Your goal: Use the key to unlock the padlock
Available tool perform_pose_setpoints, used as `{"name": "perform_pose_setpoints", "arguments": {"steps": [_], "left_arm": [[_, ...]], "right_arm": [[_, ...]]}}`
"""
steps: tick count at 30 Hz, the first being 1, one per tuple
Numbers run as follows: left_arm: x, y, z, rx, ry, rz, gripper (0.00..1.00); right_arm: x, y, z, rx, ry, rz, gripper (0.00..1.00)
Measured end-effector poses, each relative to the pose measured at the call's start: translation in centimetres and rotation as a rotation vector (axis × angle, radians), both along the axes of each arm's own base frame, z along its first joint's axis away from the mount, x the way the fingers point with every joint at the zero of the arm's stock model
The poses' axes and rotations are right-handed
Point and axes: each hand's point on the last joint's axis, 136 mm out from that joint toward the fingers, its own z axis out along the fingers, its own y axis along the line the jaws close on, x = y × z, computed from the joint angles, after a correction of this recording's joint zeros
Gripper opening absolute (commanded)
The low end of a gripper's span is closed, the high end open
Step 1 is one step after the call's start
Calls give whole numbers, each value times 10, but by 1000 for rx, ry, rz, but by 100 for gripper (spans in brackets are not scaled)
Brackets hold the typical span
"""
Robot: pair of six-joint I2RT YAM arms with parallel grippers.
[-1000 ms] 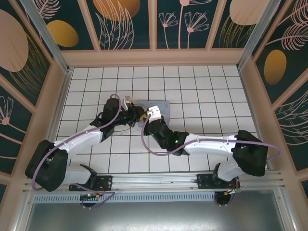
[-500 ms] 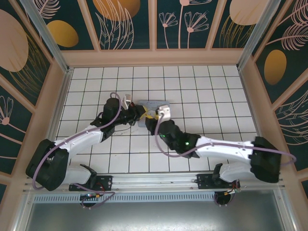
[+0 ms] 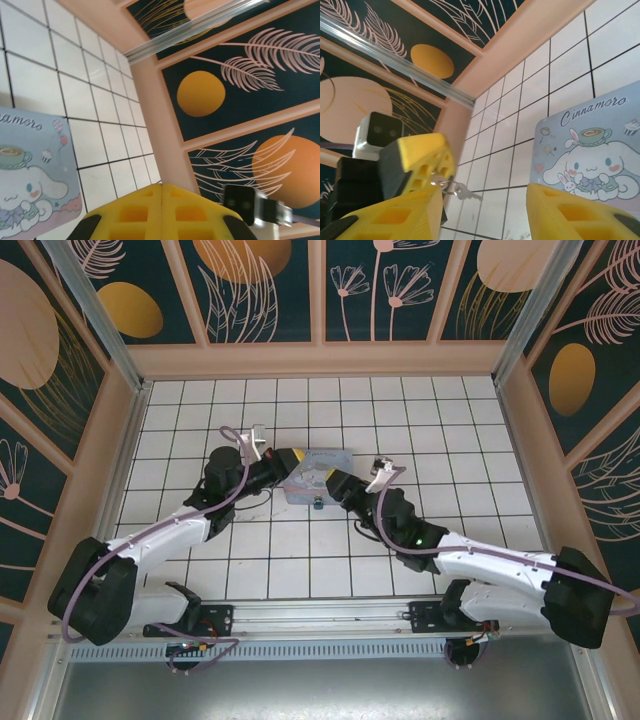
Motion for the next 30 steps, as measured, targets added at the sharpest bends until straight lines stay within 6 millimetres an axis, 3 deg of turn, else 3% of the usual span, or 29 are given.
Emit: {"name": "perform_pose_setpoints", "arguments": {"steps": [7,21,30], "left_arm": [[-1,7,12,-35,-79,35,0],[4,17,12,-62,-111,103,0],[5,20,12,-68,-113,121,0]], "right_arm": [[3,21,4,217,66,59,66],[5,73,6,461,197,143,74],[10,85,12,547,209,160,71]]}}
